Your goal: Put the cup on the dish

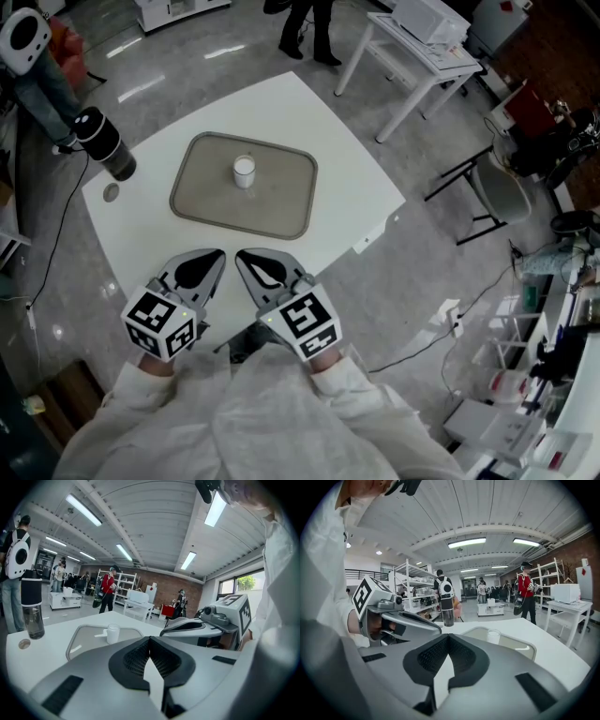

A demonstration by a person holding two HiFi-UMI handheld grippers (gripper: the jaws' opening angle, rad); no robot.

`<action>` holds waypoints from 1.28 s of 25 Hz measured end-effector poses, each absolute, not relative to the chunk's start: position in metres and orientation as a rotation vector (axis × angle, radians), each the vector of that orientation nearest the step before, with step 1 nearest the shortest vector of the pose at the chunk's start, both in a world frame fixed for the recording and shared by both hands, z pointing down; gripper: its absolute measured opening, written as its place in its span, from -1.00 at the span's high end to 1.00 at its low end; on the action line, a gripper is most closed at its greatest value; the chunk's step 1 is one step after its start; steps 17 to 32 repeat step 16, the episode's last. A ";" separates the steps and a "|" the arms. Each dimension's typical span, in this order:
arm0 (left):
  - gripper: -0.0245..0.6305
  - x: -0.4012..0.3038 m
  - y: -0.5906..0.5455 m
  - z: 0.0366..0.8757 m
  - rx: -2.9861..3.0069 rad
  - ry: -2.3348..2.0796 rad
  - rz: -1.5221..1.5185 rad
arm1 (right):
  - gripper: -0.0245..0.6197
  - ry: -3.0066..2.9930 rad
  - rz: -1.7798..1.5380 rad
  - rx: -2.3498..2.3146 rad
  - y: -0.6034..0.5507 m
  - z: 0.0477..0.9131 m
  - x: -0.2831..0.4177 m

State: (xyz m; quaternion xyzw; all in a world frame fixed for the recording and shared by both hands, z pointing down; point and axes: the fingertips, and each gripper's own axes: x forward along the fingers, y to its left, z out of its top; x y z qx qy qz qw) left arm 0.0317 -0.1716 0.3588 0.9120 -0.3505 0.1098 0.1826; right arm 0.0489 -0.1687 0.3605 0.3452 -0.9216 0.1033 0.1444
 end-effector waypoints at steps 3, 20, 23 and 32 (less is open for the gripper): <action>0.90 0.032 -0.169 0.355 2.573 -0.984 0.304 | 0.89 -2.653 0.306 0.997 -0.166 0.360 0.050; 0.90 0.030 -0.170 0.360 2.572 -0.964 0.320 | 0.89 -2.630 0.376 0.953 -0.161 0.370 0.044; 0.90 0.030 -0.170 0.360 2.572 -0.964 0.320 | 0.89 -2.630 0.376 0.953 -0.161 0.370 0.044; 0.90 0.030 -0.170 0.360 2.572 -0.964 0.320 | 0.89 -2.630 0.376 0.953 -0.161 0.370 0.044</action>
